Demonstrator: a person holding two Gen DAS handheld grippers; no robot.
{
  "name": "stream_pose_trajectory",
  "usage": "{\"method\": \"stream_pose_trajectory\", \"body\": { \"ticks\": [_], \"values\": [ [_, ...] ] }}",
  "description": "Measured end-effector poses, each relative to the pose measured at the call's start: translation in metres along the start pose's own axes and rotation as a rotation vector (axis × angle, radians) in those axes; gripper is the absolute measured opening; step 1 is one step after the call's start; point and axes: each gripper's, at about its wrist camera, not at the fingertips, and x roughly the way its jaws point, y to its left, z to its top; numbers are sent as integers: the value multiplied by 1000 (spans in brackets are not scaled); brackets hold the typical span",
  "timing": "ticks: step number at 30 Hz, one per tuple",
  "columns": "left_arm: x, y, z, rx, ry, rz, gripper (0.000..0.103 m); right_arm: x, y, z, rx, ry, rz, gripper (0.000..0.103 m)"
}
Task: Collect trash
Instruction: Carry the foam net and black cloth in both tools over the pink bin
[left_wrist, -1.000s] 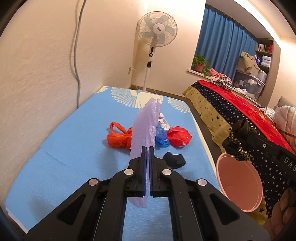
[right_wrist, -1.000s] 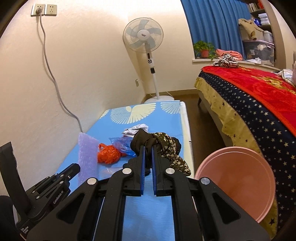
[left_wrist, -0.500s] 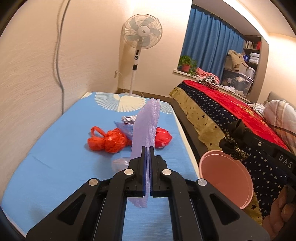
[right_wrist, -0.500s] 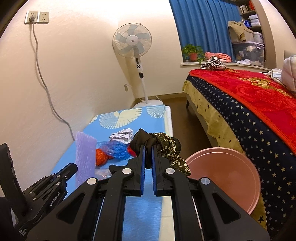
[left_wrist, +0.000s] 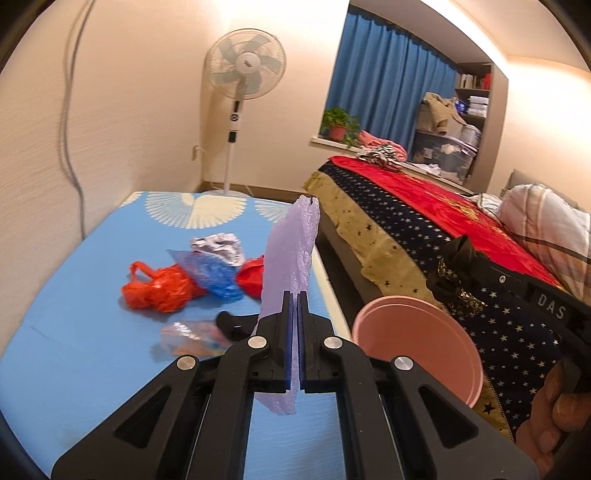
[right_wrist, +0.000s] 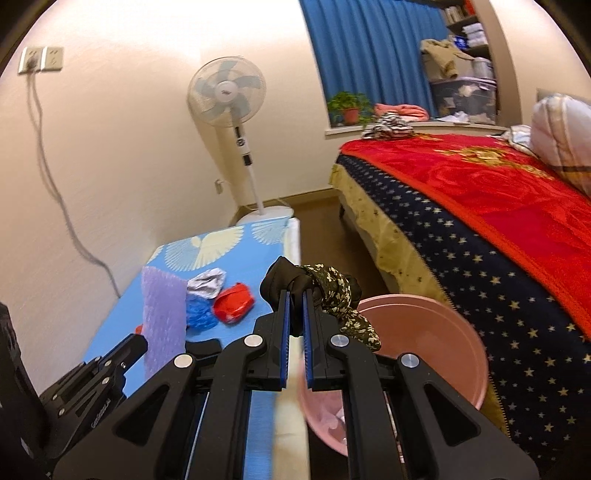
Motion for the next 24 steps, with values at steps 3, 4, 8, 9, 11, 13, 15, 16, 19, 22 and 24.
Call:
{"method": "stream_pose_trajectory", "body": {
  "ticks": [3,4,8,9,11,13,15,16,19,22,24],
  "values": [
    [5,-12,1,10,0,-37,2,-3,-10,3,17,-9,-27,7],
    [7,-17,1,11,0,-51,2,-4,-13,3,16,-11,-37,7],
    [13,-36,0,30,3,-104,2,-7,-23,5,7,-23,-80,7],
    [16,-41,-1,33,5,-124,2,-8,-28,6,11,-25,-93,7],
    [20,-51,-1,40,11,-150,2,-9,-38,8,34,-28,-116,7],
    [24,-60,-2,45,18,-181,2,-9,-48,9,53,-29,-137,7],
    [28,-68,-3,49,24,-209,2,-10,-56,10,71,-28,-152,7],
    [30,-72,-4,51,27,-222,2,-10,-59,11,75,-28,-160,7],
    [36,-85,-7,60,40,-262,2,-9,-67,12,75,-27,-176,7],
    [43,-94,-10,66,59,-294,2,-7,-73,12,88,-18,-188,7],
    [48,-99,-12,68,71,-308,2,-6,-76,11,96,-14,-193,7]
  ]
}}
